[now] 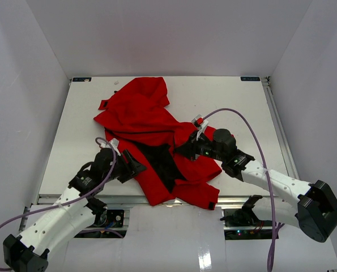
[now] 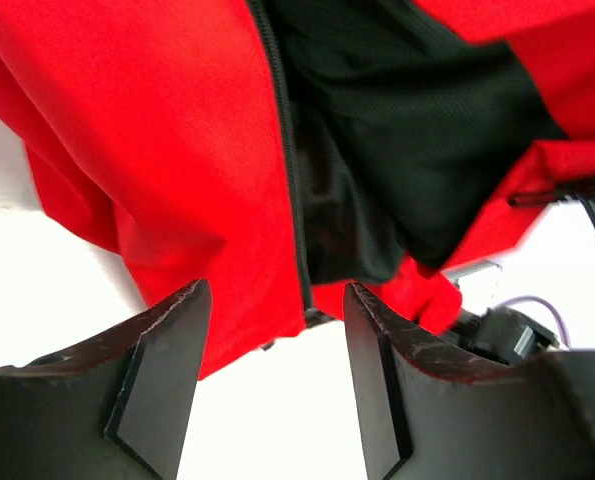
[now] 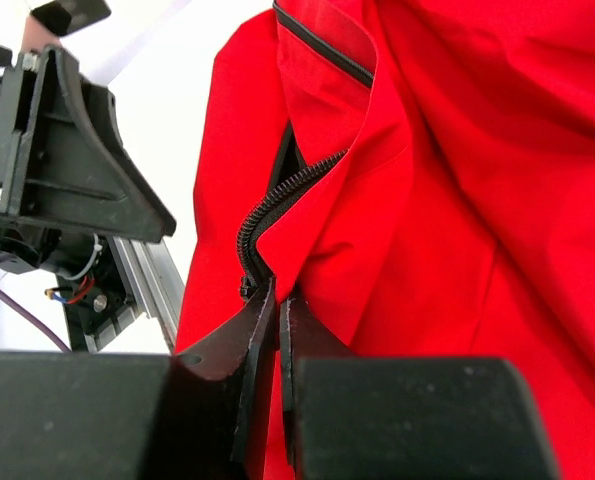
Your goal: Zip up the jacket
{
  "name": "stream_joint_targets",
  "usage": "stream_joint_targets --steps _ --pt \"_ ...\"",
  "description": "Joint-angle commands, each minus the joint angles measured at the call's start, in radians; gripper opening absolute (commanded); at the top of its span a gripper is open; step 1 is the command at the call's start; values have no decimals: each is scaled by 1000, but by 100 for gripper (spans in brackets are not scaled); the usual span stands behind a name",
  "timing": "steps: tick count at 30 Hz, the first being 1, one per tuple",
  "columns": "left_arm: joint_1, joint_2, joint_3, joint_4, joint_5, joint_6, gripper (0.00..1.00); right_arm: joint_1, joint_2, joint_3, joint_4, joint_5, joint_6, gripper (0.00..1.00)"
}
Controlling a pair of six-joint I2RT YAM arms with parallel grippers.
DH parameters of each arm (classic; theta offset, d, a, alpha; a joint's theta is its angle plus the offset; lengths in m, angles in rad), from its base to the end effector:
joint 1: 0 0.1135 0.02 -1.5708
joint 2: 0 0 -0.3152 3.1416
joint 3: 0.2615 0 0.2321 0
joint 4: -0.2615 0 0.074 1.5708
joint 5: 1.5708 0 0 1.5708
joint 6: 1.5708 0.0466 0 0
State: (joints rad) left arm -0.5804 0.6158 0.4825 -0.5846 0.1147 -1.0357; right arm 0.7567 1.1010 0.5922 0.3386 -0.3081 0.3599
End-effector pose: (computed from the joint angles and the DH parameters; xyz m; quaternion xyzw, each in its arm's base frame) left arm 0.0669 -0.0502 0.2461 -0.1820 0.8908 -0.3346 0.2476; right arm 0.1496 0.1607 0.3177 -0.2459 0.7213 0.4369 0.4780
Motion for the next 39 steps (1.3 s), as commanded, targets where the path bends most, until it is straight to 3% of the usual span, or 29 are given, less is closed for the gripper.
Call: stream_joint_targets --steps 1,4,8,14,19,28,39 --pt "-9 105 59 -24 -80 -44 66 -3 10 9 36 15 -2 8" --pt "-41 112 56 -24 -91 -59 55 -3 12 7 34 24 -8 8" --pt "-151 126 80 -74 -148 -150 58 -3 22 14 34 21 -12 8" --pt "-479 354 255 -281 -423 -412 63 -5 28 13 33 27 -15 8" --pt "-612 536 364 -352 -480 -506 58 -5 14 0 30 33 -18 8" --pt "-638 562 300 -317 -483 -617 58 -8 -25 -24 30 43 -14 8" --pt "-697 607 289 -197 -540 -621 69 -8 -14 -29 31 42 -15 8"
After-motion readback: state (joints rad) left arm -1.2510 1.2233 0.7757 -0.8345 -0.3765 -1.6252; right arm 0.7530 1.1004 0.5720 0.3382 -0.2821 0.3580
